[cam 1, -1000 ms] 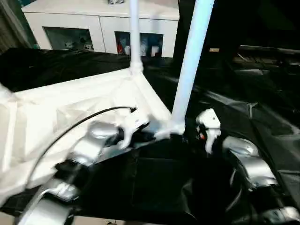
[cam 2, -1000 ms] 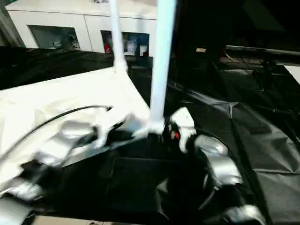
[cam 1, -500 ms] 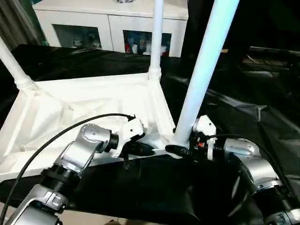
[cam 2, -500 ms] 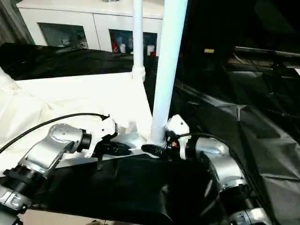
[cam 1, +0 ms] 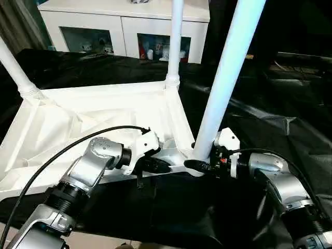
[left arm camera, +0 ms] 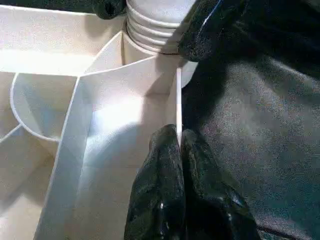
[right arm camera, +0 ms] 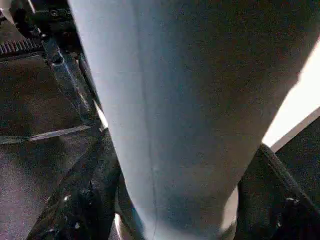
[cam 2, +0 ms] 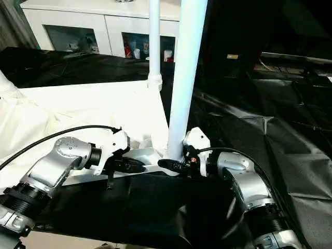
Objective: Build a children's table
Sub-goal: Rotate leg to tighten
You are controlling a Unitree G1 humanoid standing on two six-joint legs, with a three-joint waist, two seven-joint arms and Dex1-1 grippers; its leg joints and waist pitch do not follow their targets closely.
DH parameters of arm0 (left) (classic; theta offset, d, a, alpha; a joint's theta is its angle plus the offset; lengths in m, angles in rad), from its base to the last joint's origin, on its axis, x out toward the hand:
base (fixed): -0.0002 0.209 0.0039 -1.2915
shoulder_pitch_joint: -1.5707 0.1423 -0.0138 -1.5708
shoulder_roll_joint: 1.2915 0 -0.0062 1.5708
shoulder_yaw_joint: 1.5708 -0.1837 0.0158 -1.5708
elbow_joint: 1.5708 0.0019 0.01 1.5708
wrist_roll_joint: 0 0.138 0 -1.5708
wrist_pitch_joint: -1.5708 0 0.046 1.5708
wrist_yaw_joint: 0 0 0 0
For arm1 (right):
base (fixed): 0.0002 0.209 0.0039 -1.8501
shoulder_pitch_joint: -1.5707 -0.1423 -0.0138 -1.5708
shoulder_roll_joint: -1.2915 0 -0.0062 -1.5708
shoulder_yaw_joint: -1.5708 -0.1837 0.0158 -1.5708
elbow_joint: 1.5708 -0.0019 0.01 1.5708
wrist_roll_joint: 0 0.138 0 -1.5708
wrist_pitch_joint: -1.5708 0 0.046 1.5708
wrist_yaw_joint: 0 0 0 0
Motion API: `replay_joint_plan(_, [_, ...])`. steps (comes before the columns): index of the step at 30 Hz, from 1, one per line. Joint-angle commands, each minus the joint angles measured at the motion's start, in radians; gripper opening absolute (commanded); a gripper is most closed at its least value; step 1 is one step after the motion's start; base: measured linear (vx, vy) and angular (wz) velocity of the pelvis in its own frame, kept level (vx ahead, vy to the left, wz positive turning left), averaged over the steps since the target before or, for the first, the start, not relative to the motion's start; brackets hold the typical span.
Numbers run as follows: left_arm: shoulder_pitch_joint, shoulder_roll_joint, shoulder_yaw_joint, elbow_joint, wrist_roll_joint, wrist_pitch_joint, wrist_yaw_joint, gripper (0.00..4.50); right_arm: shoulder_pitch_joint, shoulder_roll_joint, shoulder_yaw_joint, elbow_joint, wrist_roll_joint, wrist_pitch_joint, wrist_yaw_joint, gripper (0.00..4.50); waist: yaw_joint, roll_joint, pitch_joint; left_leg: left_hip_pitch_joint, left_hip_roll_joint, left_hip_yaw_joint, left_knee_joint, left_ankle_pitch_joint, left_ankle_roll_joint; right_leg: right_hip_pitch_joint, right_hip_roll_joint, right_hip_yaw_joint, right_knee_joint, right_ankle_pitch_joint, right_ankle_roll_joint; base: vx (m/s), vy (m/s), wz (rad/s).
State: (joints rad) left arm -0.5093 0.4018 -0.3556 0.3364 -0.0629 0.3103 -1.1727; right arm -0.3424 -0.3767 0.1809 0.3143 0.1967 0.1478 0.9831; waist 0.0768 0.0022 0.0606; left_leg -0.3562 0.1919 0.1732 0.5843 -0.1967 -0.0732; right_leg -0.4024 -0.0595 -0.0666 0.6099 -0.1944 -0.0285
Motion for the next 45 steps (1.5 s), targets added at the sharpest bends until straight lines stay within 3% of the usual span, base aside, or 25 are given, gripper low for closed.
replay_joint_plan(1, [-0.016,-0.025,0.006,0.014,0.010,0.012,0.045,0.00,0.013,0.025,0.002,0.025,-0.021,0.020,-0.052,2.66,-0.002,-0.002,-0.056,0.000,0.038,-0.008,-0.064,-0.129,0.059,0.058,-0.080,0.053,-0.074,-0.148,-0.223,0.000,0.000,0.00])
replay_joint_plan(3, [-0.034,-0.058,0.014,0.057,0.030,0.027,0.115,0.00,0.004,0.077,-0.026,0.074,-0.030,0.039,-0.161,2.66,-0.005,-0.004,-0.055,0.003,0.037,-0.008,-0.065,-0.154,0.046,0.055,-0.081,0.054,-0.081,-0.209,-0.207,0.000,0.000,0.00])
replay_joint_plan(5, [-0.069,-0.109,0.034,0.128,0.061,0.042,0.238,0.00,-0.008,0.145,-0.052,0.124,-0.056,0.048,-0.317,2.66,-0.009,-0.005,-0.050,0.009,0.035,-0.011,-0.071,-0.213,0.018,0.054,-0.083,0.052,-0.094,-0.340,-0.172,0.000,0.000,0.00])
replay_joint_plan(7, [-0.078,-0.121,0.039,0.145,0.066,0.047,0.267,0.00,-0.011,0.160,-0.055,0.134,-0.067,0.047,-0.353,2.66,-0.011,-0.003,-0.050,0.012,0.036,-0.014,-0.073,-0.227,0.002,0.050,-0.084,0.052,-0.097,-0.372,-0.155,0.000,0.000,0.00])
replay_joint_plan(10, [-0.129,-0.186,0.079,0.234,0.082,0.084,0.428,0.00,-0.041,0.249,-0.084,0.187,-0.097,0.060,-0.555,2.65,-0.018,0.000,-0.050,0.013,0.034,-0.015,-0.074,-0.249,-0.009,0.047,-0.084,0.054,-0.101,-0.393,-0.149,0.000,0.000,0.00])
replay_joint_plan(13, [-0.184,-0.247,0.116,0.328,0.094,0.065,0.588,0.00,-0.100,0.330,-0.111,0.278,-0.140,0.053,-0.773,2.65,-0.017,0.003,-0.056,0.013,0.033,-0.015,-0.072,-0.215,-0.012,0.047,-0.083,0.056,-0.096,-0.333,-0.156,0.000,0.000,0.00])
replay_joint_plan(16, [-0.201,-0.263,0.118,0.357,0.099,0.046,0.609,0.00,-0.126,0.364,-0.135,0.314,-0.143,0.025,-0.849,2.65,-0.016,0.003,-0.060,0.008,0.031,-0.014,-0.071,-0.200,-0.008,0.053,-0.085,0.056,-0.090,-0.279,-0.163,0.000,0.000,0.00])
replay_joint_plan(21, [-0.194,-0.256,0.086,0.329,0.114,0.030,0.543,0.00,-0.120,0.394,-0.123,0.298,-0.117,-0.063,-0.746,2.65,-0.014,0.002,-0.066,0.003,0.033,-0.011,-0.066,-0.133,0.026,0.061,-0.083,0.056,-0.075,-0.129,-0.191,0.000,0.000,0.00])
replay_joint_plan(22, [-0.193,-0.256,0.086,0.327,0.114,0.029,0.541,0.00,-0.118,0.394,-0.123,0.295,-0.117,-0.065,-0.743,3.21,-0.012,0.001,-0.065,0.002,0.033,-0.010,-0.066,-0.131,0.034,0.062,-0.085,0.057,-0.075,-0.123,-0.196,0.000,0.000,0.00])
replay_joint_plan(23, [-0.187,-0.250,0.082,0.320,0.111,0.026,0.519,0.00,-0.103,0.390,-0.118,0.261,-0.110,-0.093,-0.696,3.35,-0.012,-0.003,-0.065,0.000,0.032,-0.009,-0.065,-0.122,0.042,0.064,-0.084,0.057,-0.074,-0.111,-0.198,0.000,0.000,0.00])
replay_joint_plan(25, [-0.185,-0.247,0.081,0.317,0.110,0.027,0.514,0.00,-0.099,0.387,-0.117,0.251,-0.108,-0.097,-0.686,3.37,-0.013,0.001,-0.063,-0.003,0.032,-0.011,-0.066,-0.126,0.051,0.065,-0.083,0.055,-0.074,-0.116,-0.197,0.000,0.000,0.00])
replay_joint_plan(28, [-0.163,-0.221,0.064,0.292,0.099,0.000,0.459,0.00,-0.085,0.346,-0.114,0.191,-0.066,-0.062,-0.608,3.76,-0.028,-0.001,-0.060,-0.006,0.032,-0.014,-0.069,-0.149,0.053,0.067,-0.084,0.053,-0.080,-0.179,-0.186,0.000,0.000,0.00])
replay_joint_plan(31, [-0.125,-0.182,0.038,0.255,0.080,-0.087,0.348,0.00,-0.055,0.238,-0.068,0.125,-0.054,-0.044,-0.440,3.76,-0.031,-0.001,-0.062,-0.006,0.034,-0.013,-0.064,-0.142,0.063,0.067,-0.083,0.055,-0.082,-0.174,-0.188,0.000,0.000,0.00])
replay_joint_plan(37, [-0.060,-0.113,0.003,0.144,0.030,-0.109,0.157,0.00,-0.007,0.109,-0.049,0.048,-0.034,-0.059,-0.207,3.76,-0.028,0.003,-0.060,-0.008,0.038,-0.010,-0.062,-0.118,0.093,0.065,-0.083,0.055,-0.073,-0.101,-0.223,0.000,0.000,0.00])
replay_joint_plan(42, [-0.029,-0.050,-0.025,0.070,0.003,-0.094,0.044,0.00,-0.001,0.050,-0.044,0.022,-0.014,-0.058,-0.116,3.76,-0.024,0.006,-0.059,-0.001,0.041,-0.009,-0.063,-0.122,0.091,0.058,-0.079,0.055,-0.069,-0.092,-0.247,0.000,0.000,0.00])
replay_joint_plan(45, [-0.018,-0.028,-0.023,0.047,-0.006,-0.092,0.000,0.00,0.003,0.024,-0.027,0.006,0.000,-0.056,-0.065,3.76,-0.009,0.007,-0.057,0.007,0.045,-0.007,-0.065,-0.151,0.078,0.053,-0.081,0.057,-0.072,-0.120,-0.247,0.000,0.000,0.00])
